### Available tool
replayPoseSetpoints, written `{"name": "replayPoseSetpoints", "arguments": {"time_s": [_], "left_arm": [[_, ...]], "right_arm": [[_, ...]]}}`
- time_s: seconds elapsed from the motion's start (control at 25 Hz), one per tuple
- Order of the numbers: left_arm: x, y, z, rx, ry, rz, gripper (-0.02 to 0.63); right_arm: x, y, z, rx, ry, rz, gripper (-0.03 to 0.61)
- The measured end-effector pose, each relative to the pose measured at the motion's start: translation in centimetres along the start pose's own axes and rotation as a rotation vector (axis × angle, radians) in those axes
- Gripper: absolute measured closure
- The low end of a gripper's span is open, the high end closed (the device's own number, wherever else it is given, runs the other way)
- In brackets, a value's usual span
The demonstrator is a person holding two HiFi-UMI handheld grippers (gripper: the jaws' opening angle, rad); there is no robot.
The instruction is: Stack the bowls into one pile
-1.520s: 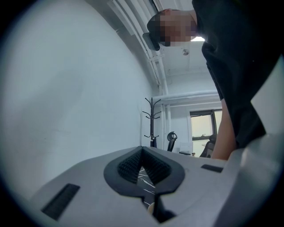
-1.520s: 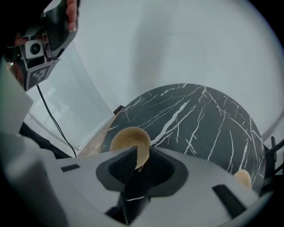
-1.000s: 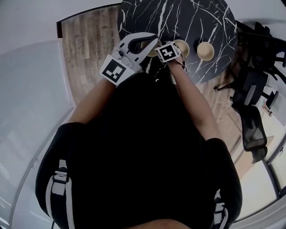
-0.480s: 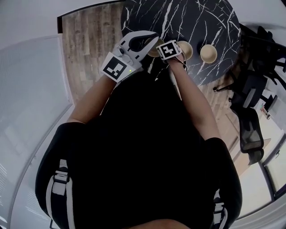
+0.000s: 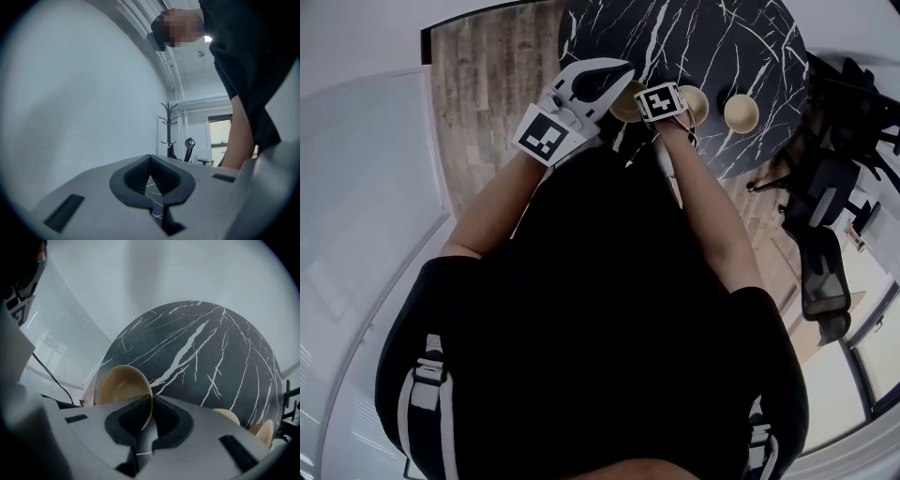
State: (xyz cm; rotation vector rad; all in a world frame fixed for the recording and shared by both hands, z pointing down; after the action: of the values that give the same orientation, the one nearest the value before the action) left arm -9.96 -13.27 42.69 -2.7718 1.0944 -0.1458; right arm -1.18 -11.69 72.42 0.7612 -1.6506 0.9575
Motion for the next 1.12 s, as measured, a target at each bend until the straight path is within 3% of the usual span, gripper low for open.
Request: {"name": "replayPoseSetpoints", "arguments": {"time_s": [0.56,1.12], "left_arm": [[2.7,-0.9,0.7,-0.003,-0.042,-0.072,0.609],[8.4,-4.7,2.1,0.008,-0.064,-0.197,0.610]], "right_arm": [[-4.8,-0.1,-0.1,0.129,-0.098,0.088,0.566],[-9.9,-7.3,-3.1,0.416,-0.235,0.101,0.566]]}}
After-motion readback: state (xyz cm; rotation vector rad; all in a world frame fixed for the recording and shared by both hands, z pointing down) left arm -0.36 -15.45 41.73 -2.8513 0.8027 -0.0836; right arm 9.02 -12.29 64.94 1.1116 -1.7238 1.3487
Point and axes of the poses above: the fingertips, and each gripper's own axes: x forward along the fingers, y to its left, z out of its top, the point moved 2 cm from there along -x, backward along the fingers, and after that the axes turned 14 degrees about x, right-handed, at the moved point
